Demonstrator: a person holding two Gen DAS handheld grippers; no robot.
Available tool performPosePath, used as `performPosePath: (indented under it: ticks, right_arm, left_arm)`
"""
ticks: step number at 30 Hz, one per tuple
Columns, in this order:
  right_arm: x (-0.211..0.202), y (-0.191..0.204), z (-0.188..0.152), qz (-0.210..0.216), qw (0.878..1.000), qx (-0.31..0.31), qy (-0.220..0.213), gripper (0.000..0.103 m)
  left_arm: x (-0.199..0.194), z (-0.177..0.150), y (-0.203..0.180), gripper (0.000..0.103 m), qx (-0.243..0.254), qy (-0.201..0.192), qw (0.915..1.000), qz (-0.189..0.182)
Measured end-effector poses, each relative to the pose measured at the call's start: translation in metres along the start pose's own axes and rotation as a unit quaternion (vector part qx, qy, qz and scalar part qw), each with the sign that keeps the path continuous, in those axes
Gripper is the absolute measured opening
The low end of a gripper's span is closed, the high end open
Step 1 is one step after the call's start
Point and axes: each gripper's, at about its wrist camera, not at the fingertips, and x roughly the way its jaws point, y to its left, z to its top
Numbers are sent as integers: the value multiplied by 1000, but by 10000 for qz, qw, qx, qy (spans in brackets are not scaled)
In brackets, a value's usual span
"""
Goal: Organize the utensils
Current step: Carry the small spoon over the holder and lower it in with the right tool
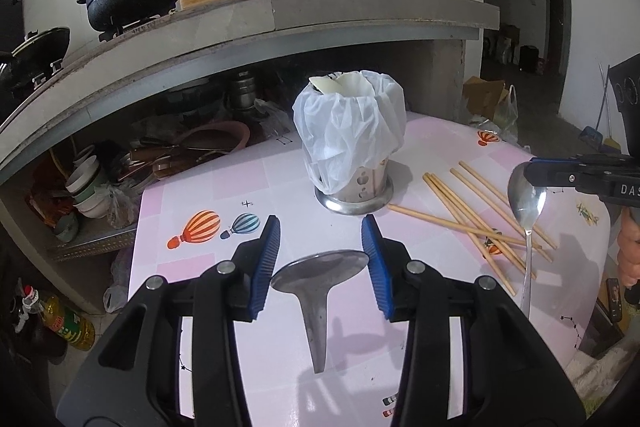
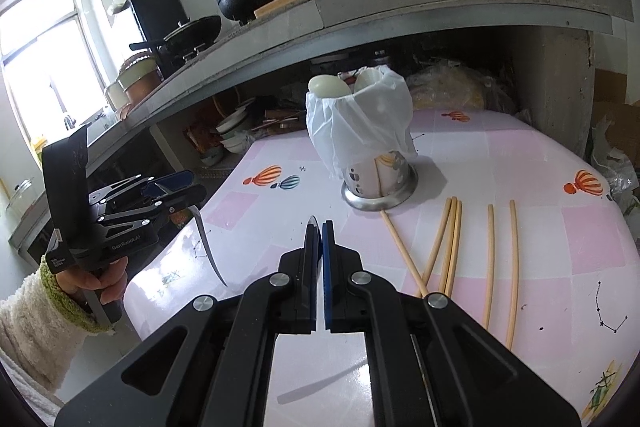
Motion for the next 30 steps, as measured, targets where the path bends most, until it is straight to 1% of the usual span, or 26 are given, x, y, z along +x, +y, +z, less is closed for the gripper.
performPosePath:
  ticks: [30]
  right_arm:
    - [-26,-2,19,25,9992,-90,-398,3]
  left_arm:
    - [-16,23,-15,40,-13,-297,9995,78]
